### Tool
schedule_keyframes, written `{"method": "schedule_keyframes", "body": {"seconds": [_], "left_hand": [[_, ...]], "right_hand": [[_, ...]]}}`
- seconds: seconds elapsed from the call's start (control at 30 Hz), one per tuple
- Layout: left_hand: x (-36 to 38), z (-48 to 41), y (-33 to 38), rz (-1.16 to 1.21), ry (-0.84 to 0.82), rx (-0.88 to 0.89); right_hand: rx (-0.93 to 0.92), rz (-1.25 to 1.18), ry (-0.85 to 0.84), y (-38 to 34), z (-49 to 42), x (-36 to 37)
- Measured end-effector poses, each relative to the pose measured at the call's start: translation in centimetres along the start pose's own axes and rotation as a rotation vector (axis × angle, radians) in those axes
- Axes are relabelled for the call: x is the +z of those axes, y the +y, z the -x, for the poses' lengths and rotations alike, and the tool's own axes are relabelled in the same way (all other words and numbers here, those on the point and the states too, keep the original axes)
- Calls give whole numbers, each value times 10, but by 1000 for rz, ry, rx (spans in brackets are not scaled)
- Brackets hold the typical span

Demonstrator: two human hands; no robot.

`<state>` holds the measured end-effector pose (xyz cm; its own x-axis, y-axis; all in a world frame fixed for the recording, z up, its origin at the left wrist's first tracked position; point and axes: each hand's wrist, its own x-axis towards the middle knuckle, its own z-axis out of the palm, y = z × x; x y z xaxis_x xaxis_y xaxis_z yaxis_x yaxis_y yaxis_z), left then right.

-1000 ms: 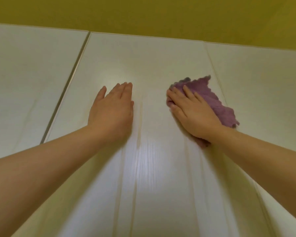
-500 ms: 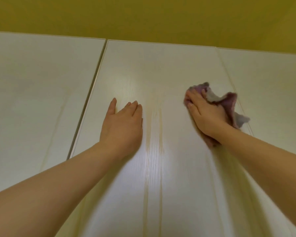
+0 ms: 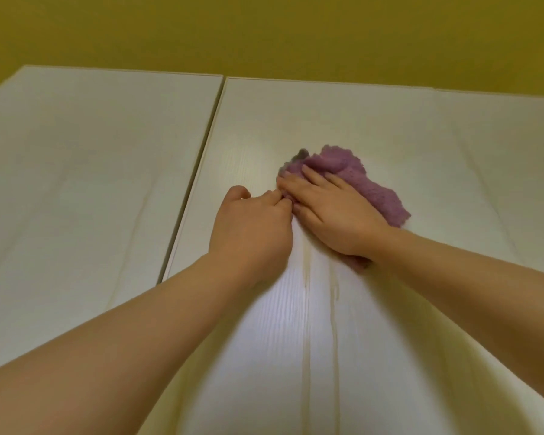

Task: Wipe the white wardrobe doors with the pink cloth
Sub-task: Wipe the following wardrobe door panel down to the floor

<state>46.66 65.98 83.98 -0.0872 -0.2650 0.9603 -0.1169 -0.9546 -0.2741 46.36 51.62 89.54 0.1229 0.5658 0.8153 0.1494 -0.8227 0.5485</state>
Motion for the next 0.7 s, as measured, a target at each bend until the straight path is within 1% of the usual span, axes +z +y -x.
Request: {"method": "schedule_keyframes", "body": {"seconds": [0.03, 0.07, 0.13, 0.17, 0.2, 0.27, 0.3, 0.33, 0.37, 0.4, 0.43, 0.47, 0.5, 0.53, 0.57, 0.6, 0.63, 0.7], "left_hand": [[-1, 0, -1, 7, -2, -9], [0, 0, -1, 10, -9, -17], [1, 0, 0, 4, -24, -30], [2, 0, -1, 4, -28, -39], [2, 1, -1, 9, -30, -45], [3, 1, 0, 8, -22, -41], [3, 1, -1, 6, -24, -42], [2, 2, 0, 13, -33, -49], [3, 2, 1, 26, -44, -51], [4, 2, 0, 35, -41, -47], [4, 2, 0, 39, -26, -47], [4, 2, -2, 39, -4, -49], [3, 2, -2, 29, -6, -50], [4, 2, -2, 21, -12, -44], [4, 1, -2, 13, -22, -35], [3, 1, -2, 28, -20, -28], [0, 1, -3, 56, -25, -31], [-5, 0, -14, 113, -17, -32]], "right_hand": [[-46, -16, -10, 8, -2, -3], [24, -27, 13, 19, -8, -8], [289, -39, 116, 32, -20, -15], [350, -18, 119, 29, -23, -13], [293, 10, 86, 20, -23, -10], [43, 5, 9, 6, -11, -1], [-62, -19, 1, 7, -5, -2], [-81, -34, 12, 16, -4, -8], [13, -37, 63, 30, -6, -14], [157, -37, 130, 37, -9, -18], [279, -7, 150, 39, -11, -18], [314, 16, 127, 33, -11, -15], [248, 18, 91, 23, -9, -12], [131, 23, 47, 14, -5, -7], [16, 16, 26, 9, 2, -3], [-45, 4, 22, 11, 4, -6], [13, -12, 50, 17, 1, -10], [259, -10, 142, 25, -10, -11]]}}
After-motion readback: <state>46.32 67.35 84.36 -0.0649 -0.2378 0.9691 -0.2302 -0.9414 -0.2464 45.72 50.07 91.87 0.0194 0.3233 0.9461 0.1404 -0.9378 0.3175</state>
